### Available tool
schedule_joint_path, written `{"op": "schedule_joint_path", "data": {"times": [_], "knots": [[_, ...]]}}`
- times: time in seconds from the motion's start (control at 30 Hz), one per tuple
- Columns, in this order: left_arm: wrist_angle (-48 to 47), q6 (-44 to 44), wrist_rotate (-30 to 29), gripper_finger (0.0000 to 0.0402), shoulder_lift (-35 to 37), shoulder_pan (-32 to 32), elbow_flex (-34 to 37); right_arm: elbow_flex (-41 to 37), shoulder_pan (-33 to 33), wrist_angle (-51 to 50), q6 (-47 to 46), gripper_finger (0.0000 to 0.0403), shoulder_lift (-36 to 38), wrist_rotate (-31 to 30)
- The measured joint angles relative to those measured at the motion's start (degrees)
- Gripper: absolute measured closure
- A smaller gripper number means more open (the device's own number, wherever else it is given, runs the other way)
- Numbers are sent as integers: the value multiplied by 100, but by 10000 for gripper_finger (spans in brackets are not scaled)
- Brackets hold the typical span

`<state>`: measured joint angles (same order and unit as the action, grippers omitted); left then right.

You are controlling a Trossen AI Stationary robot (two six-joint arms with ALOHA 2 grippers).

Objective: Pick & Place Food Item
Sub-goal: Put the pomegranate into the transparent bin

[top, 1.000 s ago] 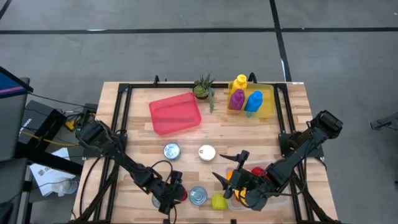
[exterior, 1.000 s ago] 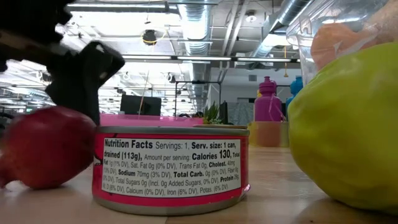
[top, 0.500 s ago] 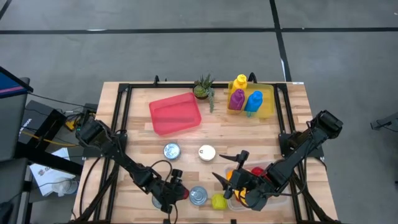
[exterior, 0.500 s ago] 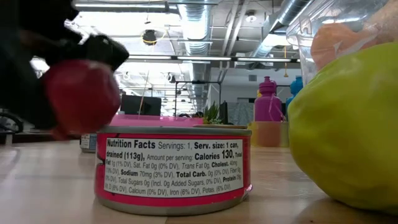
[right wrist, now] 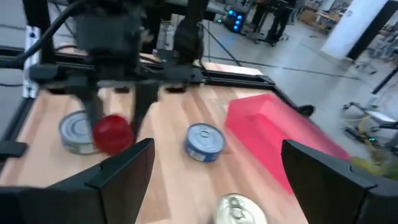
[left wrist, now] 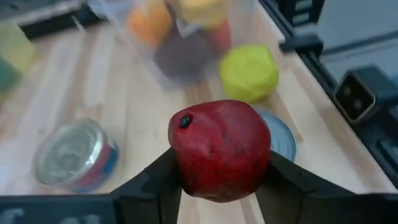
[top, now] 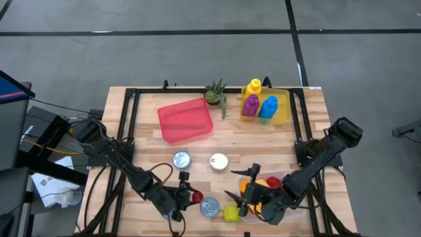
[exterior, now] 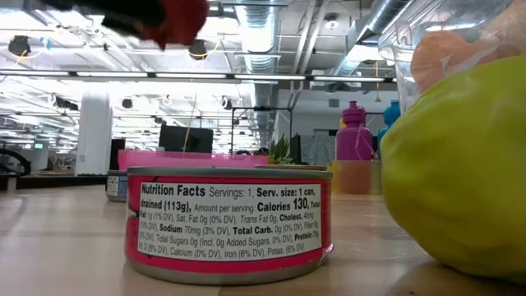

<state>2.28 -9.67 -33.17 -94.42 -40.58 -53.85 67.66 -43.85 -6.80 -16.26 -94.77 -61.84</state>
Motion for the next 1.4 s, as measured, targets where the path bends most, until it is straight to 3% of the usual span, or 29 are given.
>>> {"op": "schedule_joint_path", "data": {"times": [0.07,0.17,0.3,0.63,0.83,1.03,1.4], "knots": [[208,81,-128,247,236,0,164,-248,41,613,246,65,-68,140],[383,213,-309,241,501,45,386,-445,252,1829,707,65,-262,813],[708,433,-343,244,661,202,603,-464,649,2605,890,64,-551,1551],[737,1070,-406,242,617,508,613,-408,1201,2418,650,24,-651,2524],[715,1278,-448,241,616,588,614,-407,1342,2156,322,18,-598,2696],[718,1394,-452,241,615,671,614,-401,1644,2069,-56,18,-646,3314],[718,1511,-452,241,615,691,613,-407,1901,2055,-189,18,-668,3553]]}}
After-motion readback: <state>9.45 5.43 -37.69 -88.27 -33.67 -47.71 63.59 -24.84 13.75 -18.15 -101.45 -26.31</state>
